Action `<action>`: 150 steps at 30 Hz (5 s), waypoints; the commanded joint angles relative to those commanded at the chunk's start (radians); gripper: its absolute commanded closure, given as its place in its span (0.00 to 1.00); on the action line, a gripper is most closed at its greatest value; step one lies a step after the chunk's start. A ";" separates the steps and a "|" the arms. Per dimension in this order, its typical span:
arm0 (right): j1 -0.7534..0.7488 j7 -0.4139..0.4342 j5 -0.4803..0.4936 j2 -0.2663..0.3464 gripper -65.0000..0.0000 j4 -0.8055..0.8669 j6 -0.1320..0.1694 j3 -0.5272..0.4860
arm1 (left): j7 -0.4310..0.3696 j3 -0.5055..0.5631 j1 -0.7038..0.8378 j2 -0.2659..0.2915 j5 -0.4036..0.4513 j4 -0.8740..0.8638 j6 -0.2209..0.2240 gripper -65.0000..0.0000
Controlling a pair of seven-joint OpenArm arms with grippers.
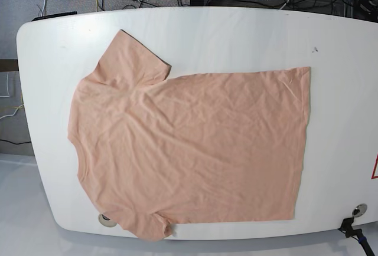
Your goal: Fold the T-shirt properly
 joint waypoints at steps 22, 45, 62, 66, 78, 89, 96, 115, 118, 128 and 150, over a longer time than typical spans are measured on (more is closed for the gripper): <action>-0.304 -0.058 0.032 0.060 0.97 0.439 0.047 0.011 | 0.131 0.025 0.288 -0.123 0.016 0.528 -0.015 0.91; -0.728 -0.091 0.067 0.251 0.95 1.027 0.061 0.017 | 0.160 0.032 0.697 -0.189 -0.005 1.114 -0.023 0.91; -0.821 -0.146 0.070 0.302 0.97 1.366 0.079 0.154 | 0.183 0.016 0.744 -0.234 0.043 1.433 -0.040 0.90; -0.827 -0.182 0.070 0.309 0.97 1.466 0.093 0.224 | 0.208 0.014 0.750 -0.269 0.052 1.519 -0.041 0.89; -0.775 -0.247 0.051 0.319 0.98 1.673 0.089 0.379 | 0.188 -0.064 0.726 -0.322 0.083 1.700 -0.052 0.85; -0.727 -0.295 -0.010 0.323 0.98 1.685 0.087 0.371 | 0.150 -0.039 0.622 -0.354 0.170 1.683 -0.165 0.82; -0.735 -0.294 -0.046 0.328 0.98 1.703 0.087 0.374 | 0.174 0.052 0.585 -0.342 0.278 1.780 -0.155 0.82; -0.707 -0.299 -0.150 0.341 0.80 1.762 0.086 0.362 | 0.204 0.117 0.433 -0.200 0.328 1.635 -0.259 0.79; -0.724 -0.305 -0.156 0.339 0.93 1.773 0.088 0.324 | 0.232 0.120 0.427 -0.204 0.354 1.627 -0.267 0.79; -0.634 -0.321 -0.153 0.274 0.83 1.730 0.175 0.350 | 0.253 0.077 0.421 -0.195 0.366 1.571 -0.270 0.79; -0.576 -0.404 0.211 0.082 0.69 1.779 0.353 0.399 | 0.249 0.029 0.419 -0.195 0.358 1.571 -0.273 0.74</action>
